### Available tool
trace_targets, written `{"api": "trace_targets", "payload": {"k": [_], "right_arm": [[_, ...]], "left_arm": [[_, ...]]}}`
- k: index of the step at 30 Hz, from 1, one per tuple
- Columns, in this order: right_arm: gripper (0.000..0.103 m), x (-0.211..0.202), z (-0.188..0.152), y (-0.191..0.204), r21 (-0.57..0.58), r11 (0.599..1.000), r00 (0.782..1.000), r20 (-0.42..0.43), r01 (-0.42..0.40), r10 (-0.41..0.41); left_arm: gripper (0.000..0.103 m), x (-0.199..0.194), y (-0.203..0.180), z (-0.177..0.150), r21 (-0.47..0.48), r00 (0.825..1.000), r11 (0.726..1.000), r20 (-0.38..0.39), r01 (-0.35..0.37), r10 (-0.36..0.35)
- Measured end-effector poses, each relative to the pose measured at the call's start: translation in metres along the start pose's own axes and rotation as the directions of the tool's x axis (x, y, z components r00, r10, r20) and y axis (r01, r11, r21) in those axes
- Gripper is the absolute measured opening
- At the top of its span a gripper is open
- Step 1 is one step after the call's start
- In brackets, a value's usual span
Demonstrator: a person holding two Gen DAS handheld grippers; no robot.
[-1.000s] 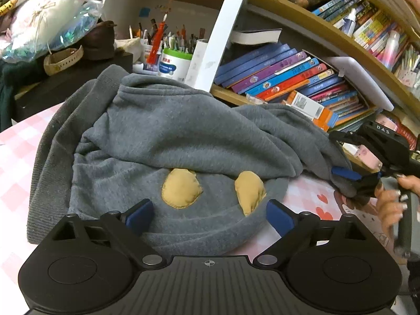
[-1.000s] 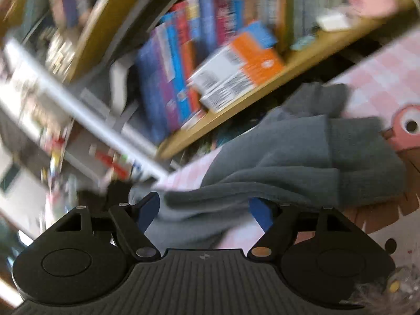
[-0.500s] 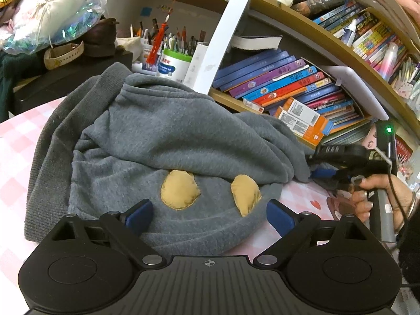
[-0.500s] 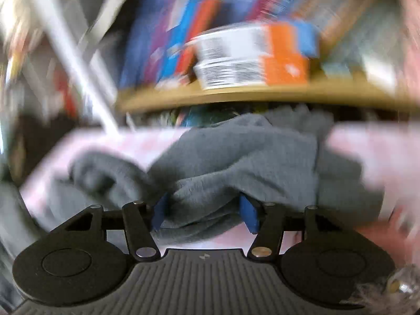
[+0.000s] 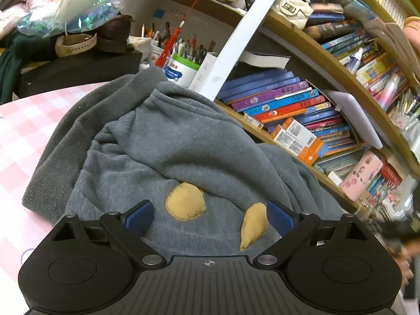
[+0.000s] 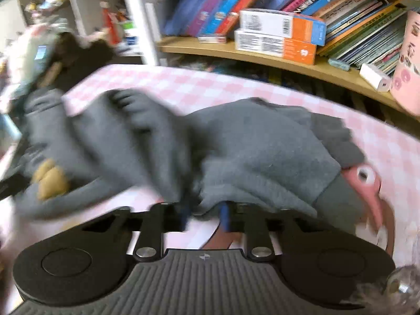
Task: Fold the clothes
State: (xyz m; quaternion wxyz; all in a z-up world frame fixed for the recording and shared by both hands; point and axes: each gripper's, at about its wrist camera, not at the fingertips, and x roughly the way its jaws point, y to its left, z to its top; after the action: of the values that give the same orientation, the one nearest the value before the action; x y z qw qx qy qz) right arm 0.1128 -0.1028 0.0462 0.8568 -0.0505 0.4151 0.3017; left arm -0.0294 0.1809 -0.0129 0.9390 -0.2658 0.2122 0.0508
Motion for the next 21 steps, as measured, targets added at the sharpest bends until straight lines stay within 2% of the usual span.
{"api": "trace_targets", "payload": {"k": [3,6,7,8,9,12,14,16,18,19,21], "right_arm": [[0.011,-0.021,-0.030,0.016,-0.014,0.999,0.998,-0.022,-0.051,0.051],[0.011,-0.048,-0.054,0.033,-0.104,0.995,1.000,0.017,-0.009,0.011],[0.014,-0.056,-0.059,0.038,-0.146,0.989,0.999,0.042,0.016,-0.010],[0.026,-0.063,-0.062,0.042,-0.191,0.980,0.997,0.070,0.047,-0.034],[0.045,-0.068,-0.065,0.045,-0.241,0.967,0.994,0.091,0.084,-0.063],[0.068,-0.069,-0.077,0.052,-0.403,0.896,0.981,0.123,0.186,-0.149],[0.076,-0.071,-0.085,0.056,-0.502,0.828,0.968,0.153,0.251,-0.201],[0.077,-0.064,-0.092,0.058,-0.589,0.745,0.950,0.185,0.313,-0.253],[0.077,-0.050,-0.094,0.055,-0.637,0.680,0.930,0.209,0.363,-0.301],[0.077,-0.040,-0.092,0.051,-0.646,0.661,0.922,0.213,0.381,-0.323],[0.074,-0.023,-0.080,0.039,-0.630,0.666,0.914,0.210,0.399,-0.348]], "left_arm": [[0.095,-0.001,0.002,0.000,-0.008,1.000,1.000,0.006,-0.003,0.003],[0.095,-0.001,0.004,0.000,-0.019,1.000,1.000,0.012,-0.002,0.002],[0.095,-0.001,0.004,0.000,-0.019,1.000,1.000,0.012,-0.002,0.002],[0.095,-0.001,0.004,0.000,-0.019,1.000,1.000,0.012,-0.001,0.002],[0.095,-0.001,0.004,0.000,-0.019,1.000,1.000,0.012,-0.001,0.001],[0.095,-0.001,0.004,0.000,-0.020,1.000,1.000,0.012,-0.001,0.001],[0.095,-0.001,0.004,0.000,-0.020,1.000,1.000,0.012,-0.001,0.001],[0.095,-0.001,0.004,0.000,-0.019,1.000,1.000,0.011,-0.001,0.001],[0.095,-0.001,0.004,0.000,-0.020,1.000,1.000,0.011,0.000,0.001],[0.095,-0.001,0.004,0.000,-0.020,1.000,1.000,0.011,0.000,0.000],[0.095,-0.001,0.004,0.000,-0.022,1.000,1.000,0.012,0.001,-0.001]]}}
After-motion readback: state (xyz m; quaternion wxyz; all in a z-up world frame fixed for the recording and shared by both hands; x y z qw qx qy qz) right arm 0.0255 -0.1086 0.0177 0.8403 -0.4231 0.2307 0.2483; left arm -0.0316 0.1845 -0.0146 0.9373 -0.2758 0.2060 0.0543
